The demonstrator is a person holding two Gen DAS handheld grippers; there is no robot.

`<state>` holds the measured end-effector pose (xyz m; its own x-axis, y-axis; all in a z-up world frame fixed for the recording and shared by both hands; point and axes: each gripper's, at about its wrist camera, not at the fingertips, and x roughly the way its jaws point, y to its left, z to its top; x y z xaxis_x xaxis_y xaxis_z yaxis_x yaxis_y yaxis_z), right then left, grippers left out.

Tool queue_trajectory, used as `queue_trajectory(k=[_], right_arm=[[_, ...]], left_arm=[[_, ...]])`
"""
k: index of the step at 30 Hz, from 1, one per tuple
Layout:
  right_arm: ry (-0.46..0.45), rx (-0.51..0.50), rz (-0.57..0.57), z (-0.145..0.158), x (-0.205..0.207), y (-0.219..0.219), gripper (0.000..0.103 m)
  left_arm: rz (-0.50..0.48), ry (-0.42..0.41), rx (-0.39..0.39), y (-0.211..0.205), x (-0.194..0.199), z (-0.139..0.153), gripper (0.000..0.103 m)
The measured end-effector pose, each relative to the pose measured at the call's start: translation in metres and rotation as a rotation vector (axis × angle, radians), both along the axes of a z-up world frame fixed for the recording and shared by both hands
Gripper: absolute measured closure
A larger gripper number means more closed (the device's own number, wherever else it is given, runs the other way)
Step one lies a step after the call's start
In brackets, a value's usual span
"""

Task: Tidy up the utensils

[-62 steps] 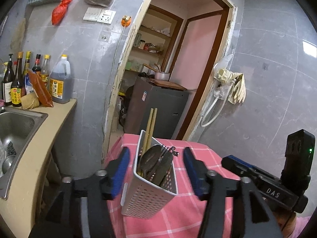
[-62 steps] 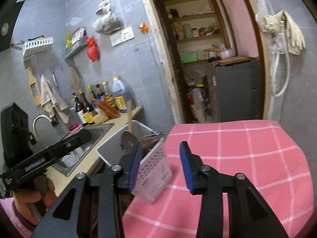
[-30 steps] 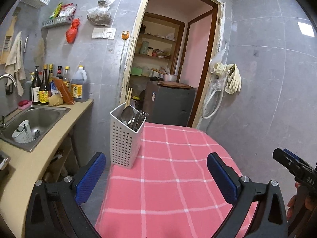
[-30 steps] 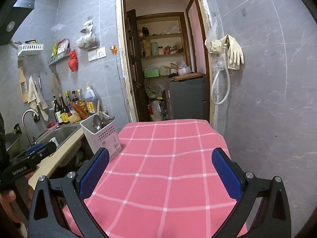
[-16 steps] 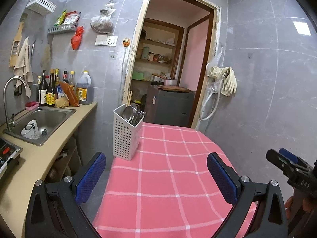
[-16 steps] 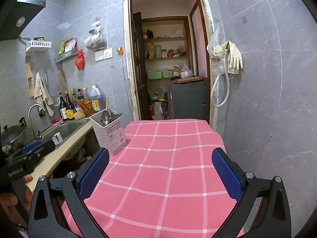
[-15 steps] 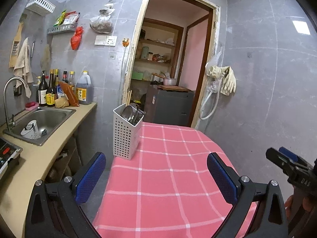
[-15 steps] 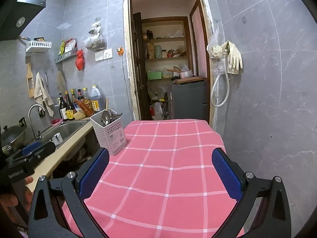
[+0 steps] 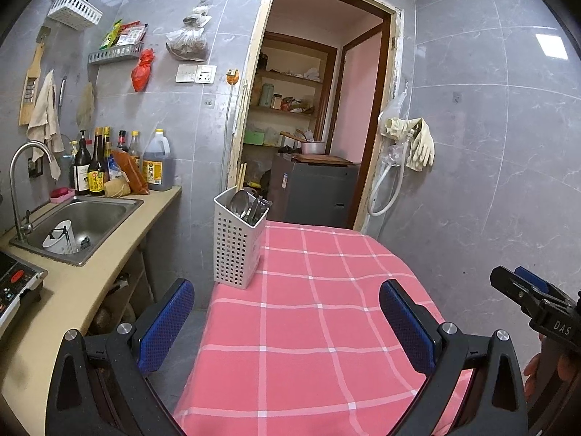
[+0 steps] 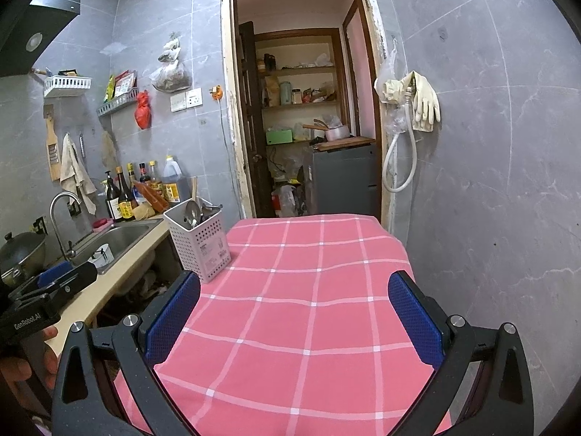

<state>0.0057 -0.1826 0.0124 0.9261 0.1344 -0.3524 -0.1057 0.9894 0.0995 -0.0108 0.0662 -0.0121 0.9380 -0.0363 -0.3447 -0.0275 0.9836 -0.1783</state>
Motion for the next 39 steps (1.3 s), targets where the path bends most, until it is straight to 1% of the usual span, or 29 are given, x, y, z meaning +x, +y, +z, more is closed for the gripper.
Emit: queue_trajectory(k=[26, 39], right_arm=[[0.007, 0.001, 0.001, -0.001, 0.002, -0.003, 0.001], [0.014, 0.003, 0.001, -0.006, 0.001, -0.007, 0.001]], left_arm=[[-0.012, 0.022, 0.010, -0.001, 0.010, -0.004, 0.000], [-0.012, 0.027, 0.012, 0.000, 0.012, -0.006, 0.000]])
